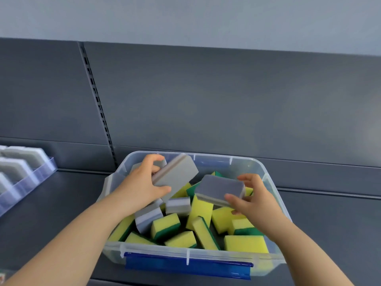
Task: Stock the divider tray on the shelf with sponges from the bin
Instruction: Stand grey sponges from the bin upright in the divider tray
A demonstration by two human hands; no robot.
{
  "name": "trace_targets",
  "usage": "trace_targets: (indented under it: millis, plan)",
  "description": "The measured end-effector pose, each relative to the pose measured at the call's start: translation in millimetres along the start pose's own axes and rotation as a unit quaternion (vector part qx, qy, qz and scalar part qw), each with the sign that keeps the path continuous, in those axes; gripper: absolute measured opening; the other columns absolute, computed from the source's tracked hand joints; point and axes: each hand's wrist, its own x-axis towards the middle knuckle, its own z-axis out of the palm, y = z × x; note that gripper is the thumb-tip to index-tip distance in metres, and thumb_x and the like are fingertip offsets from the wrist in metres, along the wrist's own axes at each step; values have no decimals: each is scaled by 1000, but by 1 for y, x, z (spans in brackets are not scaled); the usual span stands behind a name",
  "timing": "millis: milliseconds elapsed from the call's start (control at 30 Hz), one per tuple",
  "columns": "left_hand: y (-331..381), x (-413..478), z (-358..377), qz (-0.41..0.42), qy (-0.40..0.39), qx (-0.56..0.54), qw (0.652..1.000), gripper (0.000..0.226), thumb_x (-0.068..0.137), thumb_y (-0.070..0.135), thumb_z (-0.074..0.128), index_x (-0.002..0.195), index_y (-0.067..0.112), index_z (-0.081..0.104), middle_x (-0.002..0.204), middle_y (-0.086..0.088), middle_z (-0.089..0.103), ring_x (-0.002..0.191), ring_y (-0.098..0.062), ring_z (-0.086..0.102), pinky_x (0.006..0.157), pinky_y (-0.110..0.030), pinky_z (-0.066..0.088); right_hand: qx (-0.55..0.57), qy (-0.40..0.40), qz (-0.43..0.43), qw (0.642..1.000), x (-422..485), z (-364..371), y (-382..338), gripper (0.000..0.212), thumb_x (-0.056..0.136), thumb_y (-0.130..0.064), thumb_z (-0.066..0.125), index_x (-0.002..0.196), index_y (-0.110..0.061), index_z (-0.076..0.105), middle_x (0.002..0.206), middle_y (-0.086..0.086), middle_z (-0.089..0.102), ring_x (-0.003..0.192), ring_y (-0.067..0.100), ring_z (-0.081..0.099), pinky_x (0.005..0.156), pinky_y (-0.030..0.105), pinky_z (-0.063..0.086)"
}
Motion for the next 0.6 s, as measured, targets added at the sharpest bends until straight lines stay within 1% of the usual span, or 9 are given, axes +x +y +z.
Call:
trace_targets:
  millis: [33,100,167,233,267,333,400,500,600]
  plan:
    - [2,0,-1,14,21,4,1000,58,75,28,75,116,42,37,113,13,57,101,-7,55,81,-25,45,15,5,4,1000,0,-1,0,36,79,-31,71,102,-37,45,113,-3,53,64,11,68,51,14,46]
    - [8,0,0,62,47,27,997,42,79,26,72,111,40,49,112,17,53,102,-4,51,79,-13,37,7,9,-3,1000,1,-3,1,25,80,-33,69,99,-36,52,112,0,53,59,9,67,47,10,41]
    - [16,-1,3,101,46,51,993,34,83,23,67,114,36,57,113,15,47,100,-2,45,77,-6,29,-27,-8,-6,1000,1,-4,1,35,74,-37,74,103,-36,55,114,-8,47,75,11,66,58,13,45]
    - [22,-1,10,115,37,59,991,38,84,22,66,120,33,57,114,14,46,101,-2,44,79,-2,27,-94,-25,-16,995,2,-4,2,56,68,-34,80,114,-38,49,116,-13,40,92,15,58,74,19,45]
    - [25,-1,12,115,36,55,991,41,84,23,67,122,33,55,112,16,48,101,-4,46,81,-5,30,-118,-24,-26,992,3,-4,2,62,68,-29,81,119,-37,47,118,-13,39,93,15,55,77,20,44]
    - [31,0,15,113,41,47,992,39,82,27,69,117,33,54,106,19,54,100,-6,51,82,-18,39,-152,-4,-52,987,4,-6,0,60,73,-22,77,125,-32,47,124,-9,40,90,13,51,79,18,40]
    - [36,1,15,130,42,54,989,29,85,28,66,112,32,56,104,19,58,99,-6,52,81,-22,41,-200,14,-76,977,5,-11,-3,51,78,-32,72,124,-31,50,121,-9,45,89,10,48,77,18,38]
    - [41,5,14,185,49,52,980,26,88,21,62,114,25,60,112,18,56,106,-3,50,87,-11,35,-317,29,-73,945,8,-24,-11,40,78,-60,57,104,-29,55,91,-9,54,78,14,51,60,27,39]
    - [48,9,13,209,69,55,974,31,86,13,64,116,20,63,114,13,51,103,1,45,85,4,23,-336,51,-72,938,15,-36,-15,45,81,-65,46,68,-22,43,61,-5,46,61,18,48,47,28,31]
